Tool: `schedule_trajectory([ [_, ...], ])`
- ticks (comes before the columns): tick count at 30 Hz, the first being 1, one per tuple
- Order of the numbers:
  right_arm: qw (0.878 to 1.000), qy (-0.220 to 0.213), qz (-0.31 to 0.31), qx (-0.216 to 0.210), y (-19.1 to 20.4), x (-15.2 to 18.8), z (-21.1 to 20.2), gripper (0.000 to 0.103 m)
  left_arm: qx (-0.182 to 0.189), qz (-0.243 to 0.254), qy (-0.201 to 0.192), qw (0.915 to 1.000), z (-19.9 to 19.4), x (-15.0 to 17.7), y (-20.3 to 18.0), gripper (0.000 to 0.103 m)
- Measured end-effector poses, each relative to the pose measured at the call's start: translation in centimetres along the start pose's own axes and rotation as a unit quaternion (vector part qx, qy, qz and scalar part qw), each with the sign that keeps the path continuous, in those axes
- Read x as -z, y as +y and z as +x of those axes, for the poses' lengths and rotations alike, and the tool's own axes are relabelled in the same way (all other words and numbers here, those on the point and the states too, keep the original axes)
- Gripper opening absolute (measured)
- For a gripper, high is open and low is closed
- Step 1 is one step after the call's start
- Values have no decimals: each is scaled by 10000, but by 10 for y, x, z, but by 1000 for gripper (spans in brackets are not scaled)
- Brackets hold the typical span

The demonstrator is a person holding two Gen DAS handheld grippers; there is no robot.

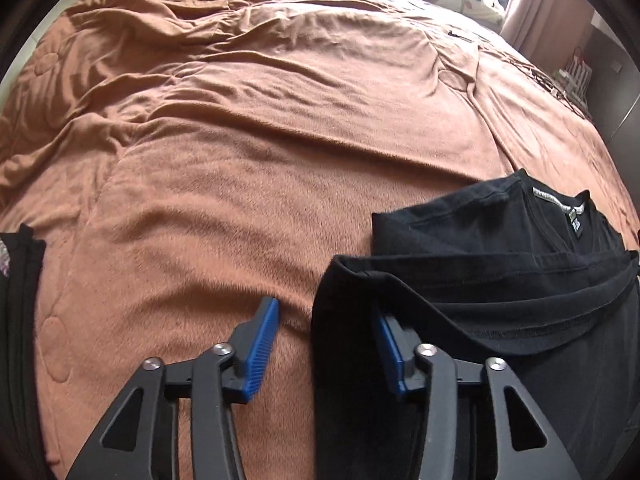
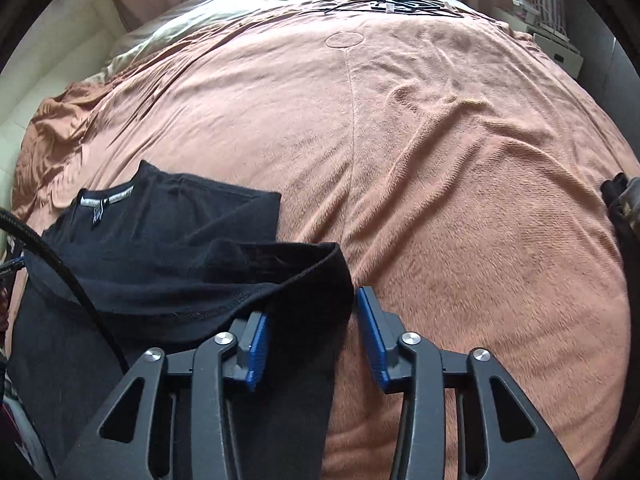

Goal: Fold small clothes
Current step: 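Close both tools on the folded edge of the black shirt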

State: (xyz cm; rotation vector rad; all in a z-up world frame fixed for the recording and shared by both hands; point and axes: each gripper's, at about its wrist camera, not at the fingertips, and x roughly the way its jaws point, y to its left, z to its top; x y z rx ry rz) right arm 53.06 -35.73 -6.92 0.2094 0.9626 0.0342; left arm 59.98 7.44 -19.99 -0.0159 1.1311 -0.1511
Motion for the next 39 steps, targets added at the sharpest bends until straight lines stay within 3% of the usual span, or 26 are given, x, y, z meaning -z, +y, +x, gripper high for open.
schedule_trajectory([
  [5,9997,-140,194,-46,-10,2,3,11,209,-352,-123,9991,5,-7,7,28],
  [8,9993,-244,279,-111,-13,7,-3,1,296,-493,-158,9982,4,-8,10,4],
  [18,9968,-777,165,35,-5,18,-58,0,386,-552,-721,9951,-43,-5,15,3],
  [27,9927,-1164,102,317,13,13,-103,0,228,-484,-1234,9909,-97,-23,7,3],
  [33,9923,-1181,61,359,15,-13,-95,0,-12,-571,-1277,9902,-93,-47,4,3],
  [39,9935,-997,-26,549,17,-36,-57,0,-293,-669,-1057,9917,-59,-70,1,3],
])
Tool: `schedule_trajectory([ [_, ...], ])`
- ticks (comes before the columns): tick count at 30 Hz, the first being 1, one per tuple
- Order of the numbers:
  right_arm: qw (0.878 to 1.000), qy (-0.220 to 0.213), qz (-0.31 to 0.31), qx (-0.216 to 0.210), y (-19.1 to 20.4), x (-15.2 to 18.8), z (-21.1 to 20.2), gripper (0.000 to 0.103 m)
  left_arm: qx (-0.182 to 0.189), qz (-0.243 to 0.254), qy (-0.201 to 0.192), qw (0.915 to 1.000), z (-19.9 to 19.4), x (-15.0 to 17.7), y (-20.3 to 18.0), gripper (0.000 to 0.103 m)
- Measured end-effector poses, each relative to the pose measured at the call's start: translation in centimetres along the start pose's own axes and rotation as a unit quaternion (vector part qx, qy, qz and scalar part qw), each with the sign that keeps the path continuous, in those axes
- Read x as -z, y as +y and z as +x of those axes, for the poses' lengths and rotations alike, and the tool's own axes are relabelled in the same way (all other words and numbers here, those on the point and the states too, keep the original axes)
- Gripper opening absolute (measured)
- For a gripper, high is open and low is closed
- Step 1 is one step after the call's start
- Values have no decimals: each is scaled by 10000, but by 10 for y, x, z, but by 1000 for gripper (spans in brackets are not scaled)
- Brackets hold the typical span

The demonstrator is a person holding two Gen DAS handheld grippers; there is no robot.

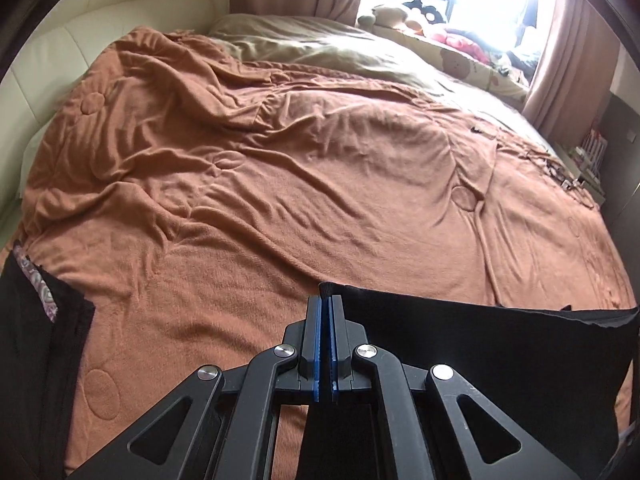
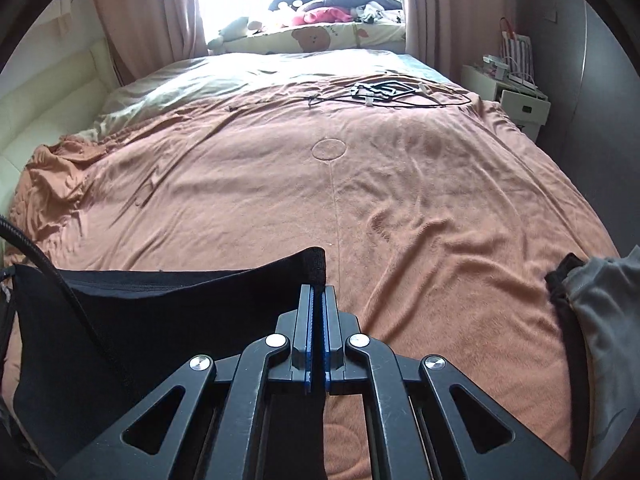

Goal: Fold small clothes
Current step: 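Close both tools on the folded edge of the black shirt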

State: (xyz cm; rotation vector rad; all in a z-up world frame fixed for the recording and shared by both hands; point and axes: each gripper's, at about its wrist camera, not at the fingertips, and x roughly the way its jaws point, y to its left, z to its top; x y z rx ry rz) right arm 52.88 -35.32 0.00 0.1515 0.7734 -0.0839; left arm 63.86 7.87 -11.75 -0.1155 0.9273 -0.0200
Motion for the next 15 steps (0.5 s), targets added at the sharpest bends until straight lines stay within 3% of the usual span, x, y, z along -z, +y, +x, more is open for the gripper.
schedule_trajectory([
  [9,9979,644,96,34,-5,4,86,0,-406,144,672,9968,79,18,-3,3],
  [15,9981,605,50,50,-4,2,96,0,-451,196,648,9967,82,24,-1,3],
])
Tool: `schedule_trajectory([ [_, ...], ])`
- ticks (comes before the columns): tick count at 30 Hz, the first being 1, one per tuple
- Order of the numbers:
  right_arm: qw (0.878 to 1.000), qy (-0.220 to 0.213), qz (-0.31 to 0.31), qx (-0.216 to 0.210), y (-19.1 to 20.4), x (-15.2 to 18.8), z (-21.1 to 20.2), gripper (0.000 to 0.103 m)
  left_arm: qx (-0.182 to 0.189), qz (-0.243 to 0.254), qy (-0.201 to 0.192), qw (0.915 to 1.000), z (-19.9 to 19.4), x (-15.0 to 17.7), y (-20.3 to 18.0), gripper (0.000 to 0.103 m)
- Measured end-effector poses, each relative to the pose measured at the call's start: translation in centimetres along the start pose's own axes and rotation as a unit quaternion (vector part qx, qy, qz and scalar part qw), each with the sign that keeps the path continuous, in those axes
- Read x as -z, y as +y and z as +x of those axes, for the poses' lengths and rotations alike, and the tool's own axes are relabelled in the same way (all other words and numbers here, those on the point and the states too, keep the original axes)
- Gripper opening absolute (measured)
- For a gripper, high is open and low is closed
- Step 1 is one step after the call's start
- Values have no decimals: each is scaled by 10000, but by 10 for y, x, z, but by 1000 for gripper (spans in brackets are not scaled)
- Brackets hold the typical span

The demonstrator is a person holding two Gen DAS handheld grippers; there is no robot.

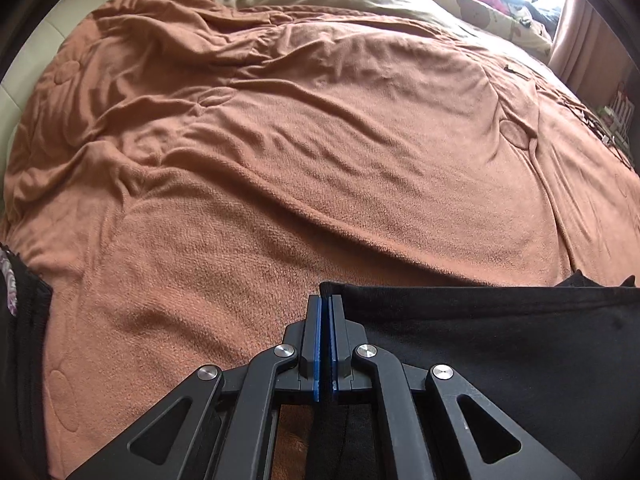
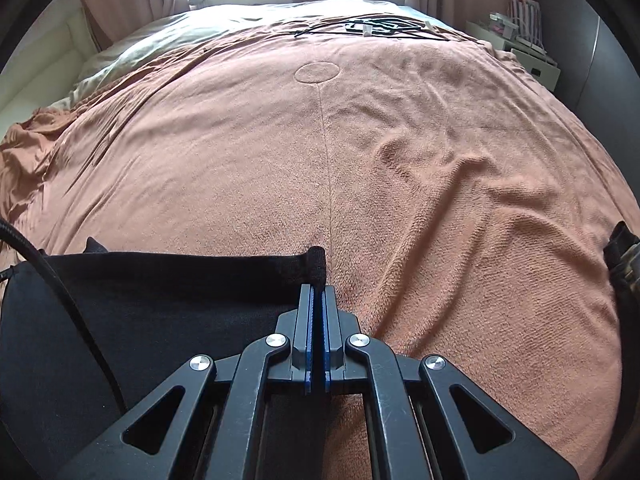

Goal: Fold small clothes
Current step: 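Close both tools on the folded edge of the black shirt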

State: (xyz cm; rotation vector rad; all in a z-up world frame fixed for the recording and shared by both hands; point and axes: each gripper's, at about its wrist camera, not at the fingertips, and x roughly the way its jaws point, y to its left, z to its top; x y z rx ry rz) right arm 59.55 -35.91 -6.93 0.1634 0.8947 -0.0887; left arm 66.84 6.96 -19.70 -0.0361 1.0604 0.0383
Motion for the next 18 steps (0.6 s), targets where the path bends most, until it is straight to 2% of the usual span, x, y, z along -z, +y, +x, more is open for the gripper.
schedule_trajectory([
  [7,9991,-403,-104,73,8,-5,-31,0,-71,5,-499,9987,-40,-16,0,3],
  [10,9987,-502,-84,88,8,-7,-37,0,-69,-57,-576,9983,-44,-22,1,3],
  [14,9989,-435,-75,135,7,-6,-28,0,-96,-105,-489,9987,-30,-26,0,3],
  [18,9996,-163,-120,199,11,-9,3,0,-225,-63,-214,9995,2,-22,-5,4],
])
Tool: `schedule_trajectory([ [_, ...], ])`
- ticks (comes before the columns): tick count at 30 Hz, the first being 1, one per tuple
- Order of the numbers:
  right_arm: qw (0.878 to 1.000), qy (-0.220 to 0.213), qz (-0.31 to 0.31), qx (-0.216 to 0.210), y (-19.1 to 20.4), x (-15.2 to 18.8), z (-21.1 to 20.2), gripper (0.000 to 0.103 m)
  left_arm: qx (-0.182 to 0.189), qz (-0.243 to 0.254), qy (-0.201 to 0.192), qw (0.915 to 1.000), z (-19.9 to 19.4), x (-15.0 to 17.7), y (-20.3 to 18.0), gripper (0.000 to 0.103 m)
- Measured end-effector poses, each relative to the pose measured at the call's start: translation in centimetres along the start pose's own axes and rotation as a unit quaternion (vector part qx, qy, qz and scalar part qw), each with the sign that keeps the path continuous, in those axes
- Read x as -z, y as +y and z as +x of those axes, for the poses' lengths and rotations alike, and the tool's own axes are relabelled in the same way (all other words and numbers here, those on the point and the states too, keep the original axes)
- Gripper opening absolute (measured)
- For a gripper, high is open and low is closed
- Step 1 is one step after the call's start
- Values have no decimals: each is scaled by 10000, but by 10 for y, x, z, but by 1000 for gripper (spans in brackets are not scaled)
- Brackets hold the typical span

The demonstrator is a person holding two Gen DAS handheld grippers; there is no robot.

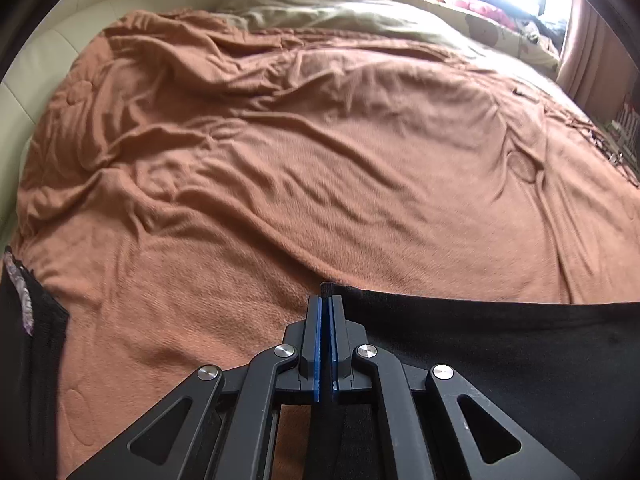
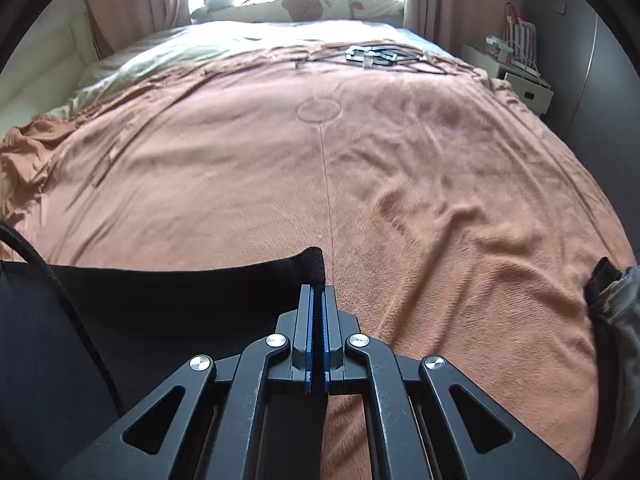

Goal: Fold small clothes
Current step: 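Close both tools on the folded edge of the black shirt, then open both tools and release the folded shirt flat on the bed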

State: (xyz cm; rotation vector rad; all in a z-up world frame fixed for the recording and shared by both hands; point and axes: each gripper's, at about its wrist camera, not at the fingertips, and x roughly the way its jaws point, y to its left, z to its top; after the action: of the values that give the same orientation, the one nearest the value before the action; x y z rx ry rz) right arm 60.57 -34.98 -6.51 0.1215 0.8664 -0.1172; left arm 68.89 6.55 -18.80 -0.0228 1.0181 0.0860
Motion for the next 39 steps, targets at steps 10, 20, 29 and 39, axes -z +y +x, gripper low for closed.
schedule_trajectory([
  [10,9996,194,-113,-193,-9,-2,-6,37,69,-35,194,9998,-10,7,18,36],
  [20,9977,-44,-431,-529,1,38,-72,61,506,7,163,9986,-66,53,22,40],
  [29,9961,135,-712,-511,10,88,-118,61,813,333,227,9959,-108,117,9,40],
  [39,9949,381,-612,-705,10,143,-152,61,990,552,251,9932,-136,179,-8,40],
])
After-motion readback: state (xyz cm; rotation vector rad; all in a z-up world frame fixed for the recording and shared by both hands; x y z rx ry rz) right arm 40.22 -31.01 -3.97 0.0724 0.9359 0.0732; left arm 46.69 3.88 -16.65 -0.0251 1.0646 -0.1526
